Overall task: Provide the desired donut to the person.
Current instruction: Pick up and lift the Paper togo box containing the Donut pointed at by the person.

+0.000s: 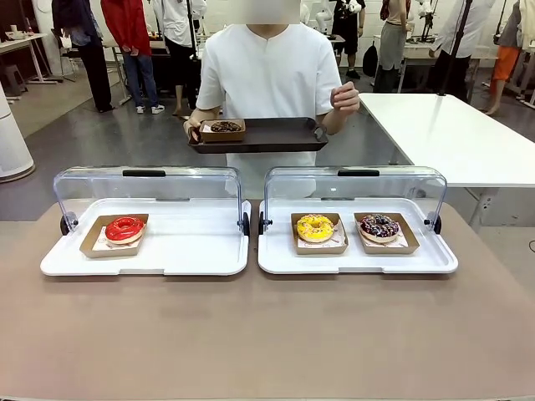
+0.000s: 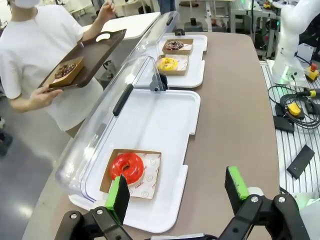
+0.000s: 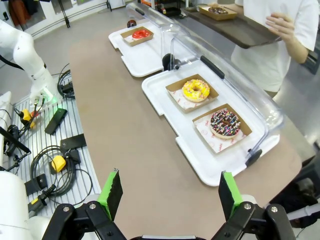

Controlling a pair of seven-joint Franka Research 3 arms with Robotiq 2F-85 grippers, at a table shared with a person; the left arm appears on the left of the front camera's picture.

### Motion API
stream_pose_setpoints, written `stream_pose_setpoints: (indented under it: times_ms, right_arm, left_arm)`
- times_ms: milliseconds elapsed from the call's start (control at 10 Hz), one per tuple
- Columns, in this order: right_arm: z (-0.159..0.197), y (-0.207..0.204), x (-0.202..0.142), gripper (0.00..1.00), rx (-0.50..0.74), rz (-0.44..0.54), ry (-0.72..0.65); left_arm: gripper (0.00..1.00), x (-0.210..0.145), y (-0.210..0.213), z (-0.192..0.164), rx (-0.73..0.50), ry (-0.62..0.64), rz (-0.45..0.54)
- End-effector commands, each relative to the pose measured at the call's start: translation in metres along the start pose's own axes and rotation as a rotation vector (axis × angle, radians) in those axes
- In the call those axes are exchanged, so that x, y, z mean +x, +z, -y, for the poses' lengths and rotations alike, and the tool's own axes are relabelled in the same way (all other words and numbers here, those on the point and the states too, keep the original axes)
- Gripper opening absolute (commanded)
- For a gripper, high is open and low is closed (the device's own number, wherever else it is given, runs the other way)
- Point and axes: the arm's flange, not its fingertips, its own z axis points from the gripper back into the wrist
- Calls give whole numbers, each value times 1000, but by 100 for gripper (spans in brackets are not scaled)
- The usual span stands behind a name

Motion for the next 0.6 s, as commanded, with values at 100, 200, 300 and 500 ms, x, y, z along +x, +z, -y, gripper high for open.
stream_pose_setpoints:
  times_ms: [100,200,300,500]
  right_arm:
    - [2,-1,1,100,4,23,15]
    - [2,-1,1,100,4,23,15]
    - [2,-1,1,100,4,23,15]
    - [2,-1,1,100,4,23,15]
  left_arm:
    - [100,0,2,-3,-21,36,3]
    - [100,4,2,-3,-38,32,-27]
    - [100,-4,0,0,-8,16,-4]
    - [100,-4,0,0,-8,16,-4]
